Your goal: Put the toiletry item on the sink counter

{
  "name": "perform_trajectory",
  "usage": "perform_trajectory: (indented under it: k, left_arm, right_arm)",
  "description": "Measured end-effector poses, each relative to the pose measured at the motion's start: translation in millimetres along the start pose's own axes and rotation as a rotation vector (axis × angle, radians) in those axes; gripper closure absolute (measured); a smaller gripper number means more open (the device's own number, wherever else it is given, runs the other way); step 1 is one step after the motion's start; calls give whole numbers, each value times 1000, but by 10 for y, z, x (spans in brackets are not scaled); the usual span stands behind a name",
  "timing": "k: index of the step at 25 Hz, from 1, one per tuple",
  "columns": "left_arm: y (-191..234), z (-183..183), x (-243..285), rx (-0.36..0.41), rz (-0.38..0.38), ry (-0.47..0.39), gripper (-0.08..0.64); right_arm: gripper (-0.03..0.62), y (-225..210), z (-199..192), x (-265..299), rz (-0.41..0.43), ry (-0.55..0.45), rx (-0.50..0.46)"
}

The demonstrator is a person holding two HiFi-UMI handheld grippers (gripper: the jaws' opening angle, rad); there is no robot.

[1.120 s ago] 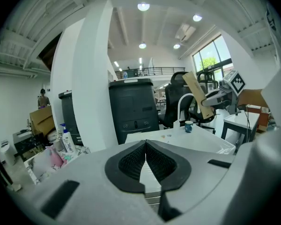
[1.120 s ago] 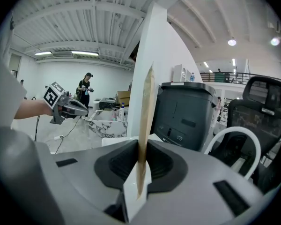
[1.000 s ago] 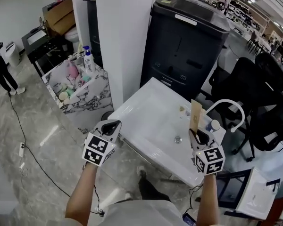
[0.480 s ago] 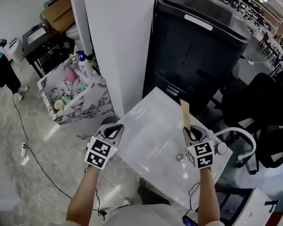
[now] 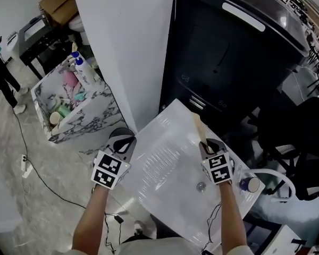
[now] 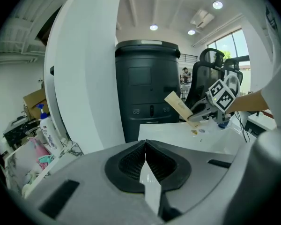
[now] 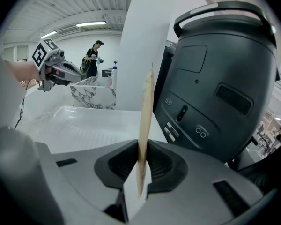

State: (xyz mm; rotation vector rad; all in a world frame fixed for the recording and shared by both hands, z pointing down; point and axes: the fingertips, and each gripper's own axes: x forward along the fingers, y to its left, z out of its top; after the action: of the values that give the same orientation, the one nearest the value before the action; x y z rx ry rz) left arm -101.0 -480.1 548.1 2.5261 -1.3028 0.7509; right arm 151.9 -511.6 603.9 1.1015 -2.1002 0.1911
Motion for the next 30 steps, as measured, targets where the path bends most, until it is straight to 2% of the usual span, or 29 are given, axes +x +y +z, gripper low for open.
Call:
perform_trajectory:
  k: [5, 13, 21, 30]
  left_arm:
    - [66, -121, 289, -30, 1, 28, 549]
    - [1, -318, 641, -81, -28, 65, 551]
    - [-43, -374, 789, -85, -37, 80, 549]
    - [-53, -440, 757, -90, -35, 88, 550]
  right_arm:
    - [538, -153, -141, 412, 19, 68, 1]
    - [538, -315, -349, 815, 32, 179, -57]
    - [538, -355, -347, 988, 31, 195, -174]
    - [517, -240, -368, 1065, 71, 194, -142]
